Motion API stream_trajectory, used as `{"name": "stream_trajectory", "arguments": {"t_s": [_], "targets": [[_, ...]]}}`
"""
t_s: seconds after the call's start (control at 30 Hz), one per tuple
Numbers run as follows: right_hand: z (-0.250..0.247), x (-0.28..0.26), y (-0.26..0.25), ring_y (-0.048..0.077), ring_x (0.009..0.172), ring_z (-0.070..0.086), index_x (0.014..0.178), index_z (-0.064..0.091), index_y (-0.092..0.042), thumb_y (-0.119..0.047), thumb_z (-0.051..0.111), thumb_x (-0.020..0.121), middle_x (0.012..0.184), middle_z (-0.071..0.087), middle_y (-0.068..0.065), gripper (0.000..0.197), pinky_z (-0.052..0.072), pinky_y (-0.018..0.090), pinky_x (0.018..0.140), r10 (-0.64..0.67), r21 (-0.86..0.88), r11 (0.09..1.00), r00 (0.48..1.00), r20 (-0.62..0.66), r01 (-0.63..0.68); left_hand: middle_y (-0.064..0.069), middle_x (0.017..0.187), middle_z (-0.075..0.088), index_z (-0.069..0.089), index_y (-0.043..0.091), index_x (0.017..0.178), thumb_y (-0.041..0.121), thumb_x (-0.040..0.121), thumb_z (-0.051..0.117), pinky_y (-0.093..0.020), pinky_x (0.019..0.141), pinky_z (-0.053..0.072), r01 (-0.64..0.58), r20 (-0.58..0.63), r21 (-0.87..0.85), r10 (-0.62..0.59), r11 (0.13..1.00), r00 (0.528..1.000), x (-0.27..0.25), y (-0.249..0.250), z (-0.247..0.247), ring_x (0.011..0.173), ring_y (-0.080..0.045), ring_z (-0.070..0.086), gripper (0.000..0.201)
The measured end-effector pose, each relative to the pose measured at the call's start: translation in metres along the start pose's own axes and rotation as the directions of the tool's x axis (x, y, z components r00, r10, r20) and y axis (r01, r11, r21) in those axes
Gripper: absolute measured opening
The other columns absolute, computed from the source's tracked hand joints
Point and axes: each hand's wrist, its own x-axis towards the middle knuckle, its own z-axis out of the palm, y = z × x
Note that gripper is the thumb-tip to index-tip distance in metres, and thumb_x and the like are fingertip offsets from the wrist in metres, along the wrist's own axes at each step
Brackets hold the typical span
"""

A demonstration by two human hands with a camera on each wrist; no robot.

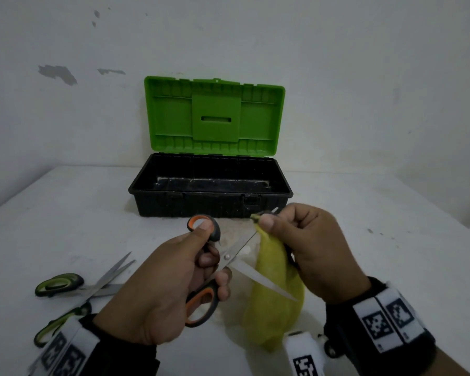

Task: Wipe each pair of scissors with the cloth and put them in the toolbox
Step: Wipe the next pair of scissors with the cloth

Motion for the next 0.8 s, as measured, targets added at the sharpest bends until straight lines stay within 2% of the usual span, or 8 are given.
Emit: {"name": "stream_trajectory", "arguments": {"t_s": [0.1, 0.23, 0.37, 0.43, 0.5, 0.57, 0.67, 0.8], "targets": [[-0.009, 0.011, 0.000, 0.031, 0.058, 0.054, 0.061, 0.061, -0.011, -0.050, 0.089, 0.059, 0.059, 0.057, 0.016, 0.048, 0.050, 0.049, 0.057, 0.033, -0.005, 0.999, 0.997, -0.065, -0.033, -0.004, 0.061, 0.033, 0.045, 0.010, 0.083, 0.039, 0.097, 0.050, -0.030, 0.043, 0.044, -0.018, -0.041, 0.007, 0.018, 1.000, 0.999, 0.000, 0.001, 0.001, 0.045, -0.020, 0.046, 0.032], [-0.021, 0.019, 0.001, 0.019, 0.055, 0.054, 0.058, 0.063, -0.016, -0.050, 0.082, 0.061, 0.058, 0.060, 0.004, 0.039, 0.048, 0.033, 0.056, 0.046, -0.011, 0.999, 0.993, -0.112, -0.047, -0.005, 0.061, 0.034, 0.045, 0.009, 0.078, 0.036, 0.097, 0.051, -0.033, 0.046, 0.047, -0.027, -0.083, 0.007, 0.028, 1.000, 0.996, 0.001, 0.002, 0.001, 0.046, -0.022, 0.047, 0.034], [-0.033, 0.016, -0.002, 0.025, 0.068, 0.055, 0.070, 0.066, -0.009, -0.062, 0.083, 0.062, 0.073, 0.063, 0.014, 0.057, 0.047, 0.040, 0.065, 0.034, -0.045, 0.998, 0.989, -0.141, -0.041, -0.006, 0.059, 0.039, 0.049, 0.008, 0.083, 0.032, 0.098, 0.051, -0.037, 0.052, 0.052, -0.049, -0.158, -0.032, 0.044, 0.998, 0.986, 0.005, 0.003, -0.002, 0.052, -0.027, 0.052, 0.028], [-0.036, 0.011, -0.008, 0.023, 0.067, 0.056, 0.075, 0.063, 0.000, -0.058, 0.077, 0.070, 0.072, 0.063, 0.013, 0.059, 0.048, 0.038, 0.066, 0.009, -0.104, 0.994, 0.990, -0.144, -0.024, -0.006, 0.060, 0.044, 0.050, 0.008, 0.084, 0.030, 0.097, 0.053, -0.042, 0.062, 0.054, -0.112, -0.199, -0.010, 0.108, 0.994, 0.974, 0.008, 0.003, -0.005, 0.059, -0.029, 0.056, 0.027], [-0.034, 0.004, -0.014, 0.017, 0.059, 0.055, 0.075, 0.062, 0.002, -0.051, 0.068, 0.075, 0.064, 0.060, 0.008, 0.053, 0.048, 0.027, 0.058, -0.014, -0.209, 0.978, 0.991, -0.131, -0.014, -0.003, 0.057, 0.052, 0.050, 0.010, 0.081, 0.032, 0.098, 0.052, -0.044, 0.072, 0.056, -0.219, -0.218, 0.129, 0.243, 0.967, 0.945, 0.010, 0.002, -0.007, 0.064, -0.029, 0.061, 0.028], [-0.028, -0.004, -0.017, 0.016, 0.055, 0.053, 0.074, 0.063, 0.001, -0.051, 0.063, 0.077, 0.061, 0.059, 0.015, 0.052, 0.046, 0.025, 0.055, 0.011, -0.291, 0.956, 0.996, -0.092, -0.037, -0.001, 0.059, 0.063, 0.055, 0.016, 0.084, 0.033, 0.099, 0.049, -0.041, 0.077, 0.056, -0.343, -0.167, 0.415, 0.441, 0.843, 0.882, 0.009, 0.001, -0.008, 0.069, -0.024, 0.068, 0.024], [-0.015, -0.012, -0.012, 0.017, 0.057, 0.050, 0.077, 0.065, -0.001, -0.054, 0.060, 0.083, 0.069, 0.058, 0.025, 0.054, 0.043, 0.033, 0.059, 0.086, -0.351, 0.932, 0.995, -0.045, -0.096, -0.005, 0.075, 0.065, 0.057, 0.024, 0.089, 0.037, 0.096, 0.047, -0.029, 0.069, 0.052, -0.494, 0.020, 0.711, 0.688, 0.501, 0.726, 0.012, -0.005, -0.010, 0.072, -0.015, 0.065, 0.017], [0.003, -0.018, -0.003, 0.007, 0.045, 0.039, 0.065, 0.061, -0.007, -0.042, 0.055, 0.098, 0.050, 0.046, -0.005, 0.049, 0.034, 0.015, 0.047, 0.189, -0.331, 0.926, 0.982, -0.005, -0.180, 0.005, 0.086, 0.048, 0.055, 0.019, 0.090, 0.024, 0.093, 0.056, -0.013, 0.067, 0.045, -0.526, 0.215, 0.841, 0.816, 0.125, 0.537, 0.022, -0.014, -0.012, 0.074, -0.004, 0.053, 0.005]]}}
